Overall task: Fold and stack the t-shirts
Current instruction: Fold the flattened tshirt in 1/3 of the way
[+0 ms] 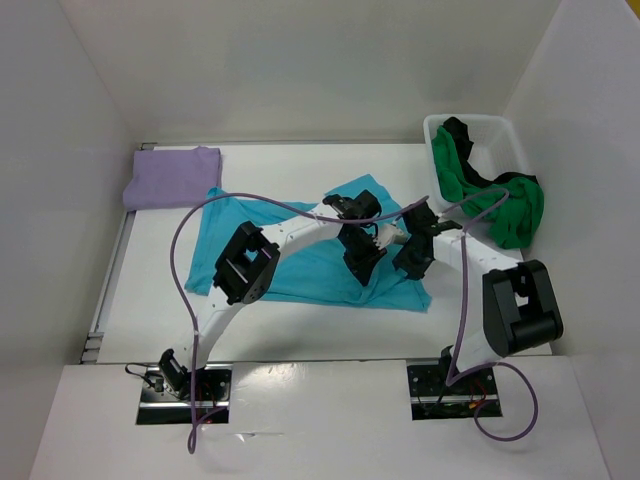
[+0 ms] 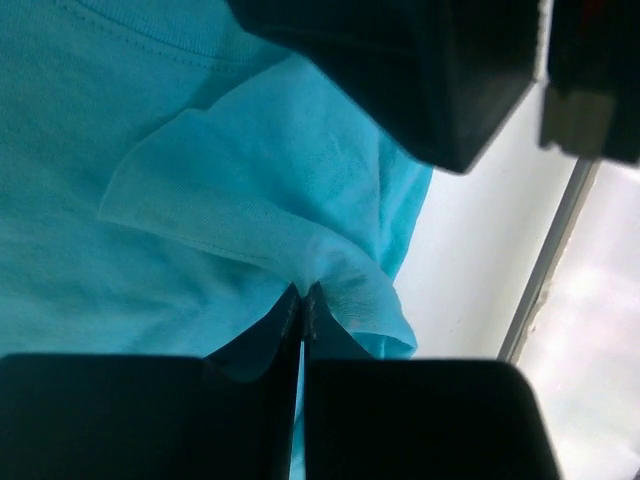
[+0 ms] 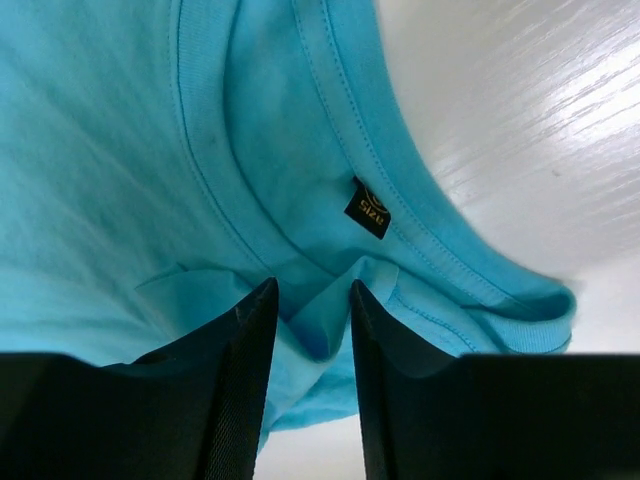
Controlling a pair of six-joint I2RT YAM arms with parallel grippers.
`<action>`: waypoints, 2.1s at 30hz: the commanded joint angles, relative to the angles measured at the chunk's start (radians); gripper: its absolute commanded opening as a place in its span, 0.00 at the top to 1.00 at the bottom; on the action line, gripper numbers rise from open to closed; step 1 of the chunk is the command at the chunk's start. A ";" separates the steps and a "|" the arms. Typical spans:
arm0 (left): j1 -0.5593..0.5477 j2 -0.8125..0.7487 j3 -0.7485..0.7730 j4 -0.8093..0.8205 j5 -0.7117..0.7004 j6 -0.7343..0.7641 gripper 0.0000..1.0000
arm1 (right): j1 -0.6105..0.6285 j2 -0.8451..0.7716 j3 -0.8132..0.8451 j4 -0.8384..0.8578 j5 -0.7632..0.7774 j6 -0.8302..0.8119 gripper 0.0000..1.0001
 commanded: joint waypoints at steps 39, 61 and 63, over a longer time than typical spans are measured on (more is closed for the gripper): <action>-0.109 -0.049 0.249 -0.209 -0.221 0.038 0.80 | -0.022 -0.074 -0.063 -0.008 0.116 0.058 1.00; -0.037 -0.185 0.097 -0.318 -0.029 0.093 0.59 | -0.022 -0.405 -0.020 -0.117 0.200 0.130 0.48; 0.052 -0.222 0.097 -0.251 -0.044 0.032 0.58 | -0.031 -0.405 -0.020 -0.117 0.200 0.130 0.48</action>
